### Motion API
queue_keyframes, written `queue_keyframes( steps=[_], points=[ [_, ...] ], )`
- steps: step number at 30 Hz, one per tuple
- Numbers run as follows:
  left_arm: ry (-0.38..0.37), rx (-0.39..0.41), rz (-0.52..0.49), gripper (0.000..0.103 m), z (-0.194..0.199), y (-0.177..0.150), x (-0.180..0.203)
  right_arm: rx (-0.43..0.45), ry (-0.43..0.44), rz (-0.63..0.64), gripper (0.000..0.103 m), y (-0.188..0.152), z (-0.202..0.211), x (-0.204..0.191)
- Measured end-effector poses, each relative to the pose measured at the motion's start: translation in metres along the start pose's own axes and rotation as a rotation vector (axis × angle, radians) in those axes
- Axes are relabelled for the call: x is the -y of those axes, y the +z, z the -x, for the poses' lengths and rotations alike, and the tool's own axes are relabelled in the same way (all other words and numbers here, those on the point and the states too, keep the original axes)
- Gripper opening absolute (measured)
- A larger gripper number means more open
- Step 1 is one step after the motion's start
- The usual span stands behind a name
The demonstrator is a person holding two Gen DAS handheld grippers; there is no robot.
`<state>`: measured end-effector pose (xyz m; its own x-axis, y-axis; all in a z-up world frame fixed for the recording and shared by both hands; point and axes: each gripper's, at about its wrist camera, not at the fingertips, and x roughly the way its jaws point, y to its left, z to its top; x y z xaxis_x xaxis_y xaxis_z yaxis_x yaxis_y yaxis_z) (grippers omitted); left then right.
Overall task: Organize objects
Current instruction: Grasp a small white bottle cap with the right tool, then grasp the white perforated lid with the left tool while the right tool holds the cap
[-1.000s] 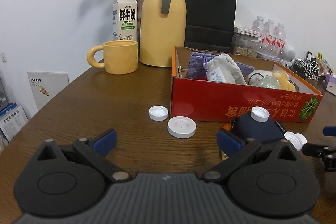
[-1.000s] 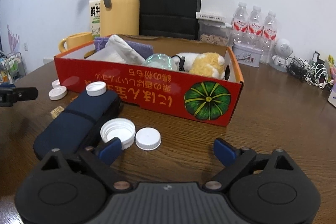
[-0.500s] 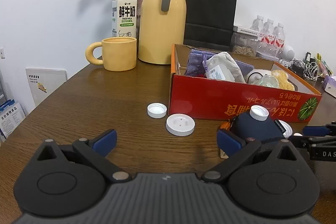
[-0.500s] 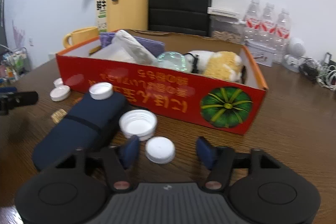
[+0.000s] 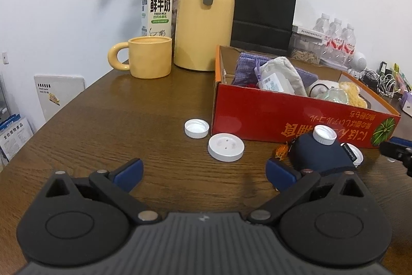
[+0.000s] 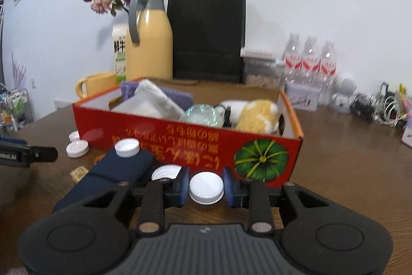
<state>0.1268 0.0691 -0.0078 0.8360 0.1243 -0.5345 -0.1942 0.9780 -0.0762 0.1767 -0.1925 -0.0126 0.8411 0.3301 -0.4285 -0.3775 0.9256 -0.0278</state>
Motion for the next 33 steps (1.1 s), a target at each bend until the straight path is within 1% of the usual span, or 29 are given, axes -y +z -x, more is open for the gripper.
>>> queue_keyframes(
  steps=[4,8,10,13,17,19,22,24,25,26,27,28,29,33],
  points=[
    [0.026,-0.019,-0.022,0.103,-0.007,0.002,0.004,0.011,0.003,0.005,0.027,0.001,0.001,0.000],
    [0.045,-0.034,-0.059,0.103,-0.021,0.012,0.015,0.024,0.008,0.002,0.027,0.000,0.004,0.001],
    [0.064,-0.049,-0.066,0.103,-0.032,0.016,0.019,0.032,0.011,0.008,0.027,0.000,0.006,0.001],
    [0.112,-0.071,-0.058,0.103,-0.049,0.021,0.025,0.042,0.013,0.018,0.027,-0.001,0.008,-0.002],
    [0.098,-0.107,-0.036,0.102,-0.059,0.023,0.027,0.044,0.017,0.018,0.027,0.000,0.008,-0.002],
    [0.089,-0.116,-0.035,0.098,-0.061,0.023,0.027,0.043,0.019,0.016,0.027,-0.001,0.008,-0.002],
    [0.091,-0.106,-0.034,0.088,-0.059,0.022,0.028,0.045,0.022,0.019,0.027,-0.001,0.008,-0.002],
    [0.086,-0.094,-0.036,0.074,-0.057,0.022,0.029,0.045,0.022,0.021,0.027,-0.001,0.008,-0.003],
    [0.078,-0.090,-0.038,0.071,-0.056,0.022,0.029,0.045,0.022,0.021,0.027,-0.001,0.008,-0.003],
    [0.071,-0.085,-0.040,0.062,-0.055,0.022,0.030,0.044,0.022,0.021,0.027,-0.001,0.008,-0.003],
    [0.065,-0.079,-0.041,0.050,-0.054,0.022,0.030,0.045,0.022,0.021,0.027,-0.001,0.008,-0.003],
    [0.060,-0.074,-0.040,0.043,-0.052,0.022,0.030,0.045,0.022,0.021,0.027,-0.001,0.008,-0.003],
    [0.059,-0.071,-0.035,0.040,-0.051,0.022,0.030,0.045,0.022,0.021,0.027,0.000,0.008,-0.002],
    [0.053,-0.062,-0.004,0.040,-0.047,0.020,0.025,0.047,0.021,0.022,0.027,0.000,0.008,-0.003]
  ],
)
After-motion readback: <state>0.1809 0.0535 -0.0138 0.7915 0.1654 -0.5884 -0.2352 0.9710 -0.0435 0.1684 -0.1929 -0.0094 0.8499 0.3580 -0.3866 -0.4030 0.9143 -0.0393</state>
